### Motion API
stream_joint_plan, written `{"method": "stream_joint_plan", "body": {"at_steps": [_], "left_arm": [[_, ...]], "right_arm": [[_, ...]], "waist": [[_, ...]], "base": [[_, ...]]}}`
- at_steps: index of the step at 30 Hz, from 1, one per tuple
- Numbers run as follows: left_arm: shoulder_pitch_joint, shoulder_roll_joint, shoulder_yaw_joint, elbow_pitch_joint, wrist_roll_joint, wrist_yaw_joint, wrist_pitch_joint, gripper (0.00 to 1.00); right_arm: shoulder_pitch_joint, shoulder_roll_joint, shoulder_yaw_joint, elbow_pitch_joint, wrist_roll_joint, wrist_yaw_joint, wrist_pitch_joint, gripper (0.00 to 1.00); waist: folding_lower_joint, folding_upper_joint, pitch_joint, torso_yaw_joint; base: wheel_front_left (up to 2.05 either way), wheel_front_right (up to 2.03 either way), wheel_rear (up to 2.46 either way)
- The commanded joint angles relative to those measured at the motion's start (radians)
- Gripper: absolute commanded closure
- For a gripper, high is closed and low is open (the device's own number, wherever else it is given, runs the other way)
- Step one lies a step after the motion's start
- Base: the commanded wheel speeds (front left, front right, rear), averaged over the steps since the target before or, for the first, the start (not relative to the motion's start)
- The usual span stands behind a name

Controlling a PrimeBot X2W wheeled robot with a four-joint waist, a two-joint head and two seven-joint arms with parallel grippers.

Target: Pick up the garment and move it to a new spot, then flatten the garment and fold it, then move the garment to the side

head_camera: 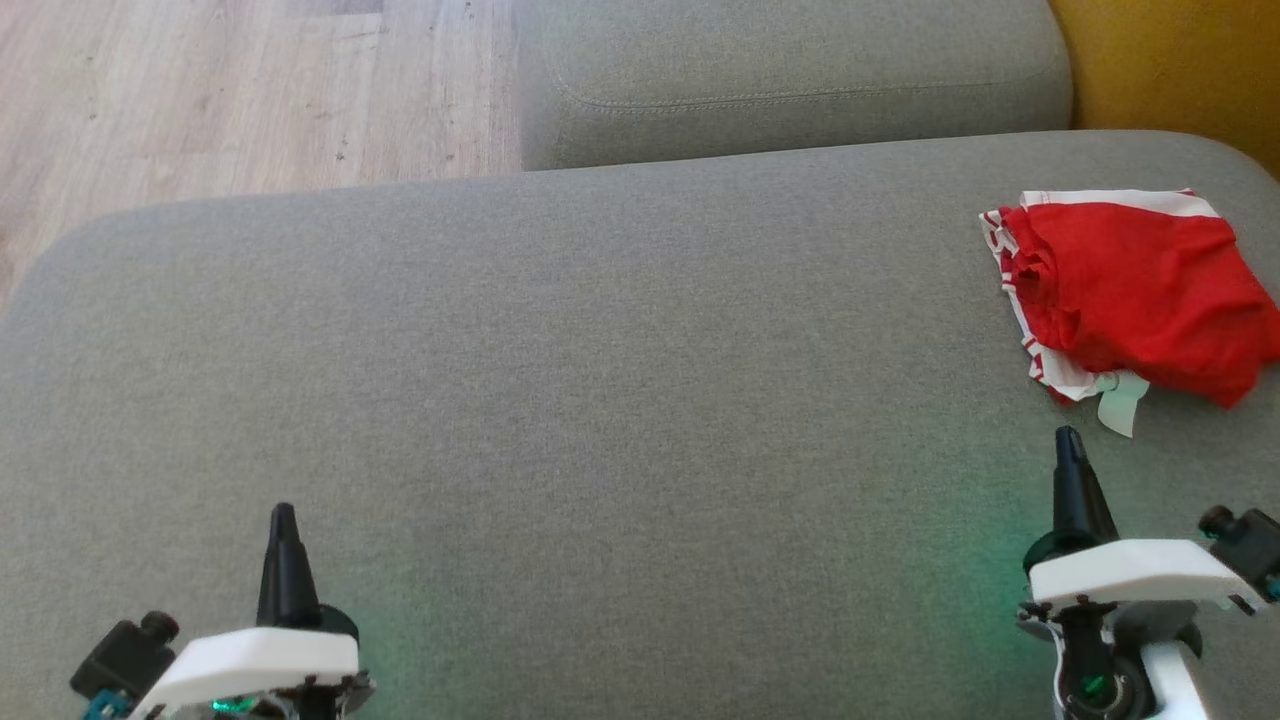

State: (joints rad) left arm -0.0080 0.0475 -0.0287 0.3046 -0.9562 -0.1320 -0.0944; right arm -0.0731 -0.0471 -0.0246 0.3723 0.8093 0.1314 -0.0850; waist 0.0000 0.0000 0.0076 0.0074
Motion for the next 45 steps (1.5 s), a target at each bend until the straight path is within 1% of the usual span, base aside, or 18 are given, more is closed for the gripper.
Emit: {"method": "stream_joint_plan", "body": {"at_steps": [1,6,45], "left_arm": [[-0.052,0.005,0.030,-0.036,-0.027,0.001,0.008,1.00],[-0.054,0.005,0.036,-0.038,-0.064,0.001,0.020,1.00],[-0.084,0.005,0.103,-0.051,-0.443,0.001,0.139,1.00]], "right_arm": [[-0.042,-0.003,0.000,-0.040,0.035,0.000,0.008,1.00],[-0.041,-0.003,-0.005,-0.046,0.081,0.000,0.019,1.00],[-0.037,-0.003,-0.059,-0.098,0.541,-0.001,0.134,1.00]], "waist": [[0.0000,0.0000,0.000,0.000],[0.0000,0.0000,0.000,-0.001],[0.0000,0.0000,-0.003,-0.005]], "base": [[0.00,0.00,0.00],[0.00,0.00,0.00],[0.00,0.00,0.00]]}}
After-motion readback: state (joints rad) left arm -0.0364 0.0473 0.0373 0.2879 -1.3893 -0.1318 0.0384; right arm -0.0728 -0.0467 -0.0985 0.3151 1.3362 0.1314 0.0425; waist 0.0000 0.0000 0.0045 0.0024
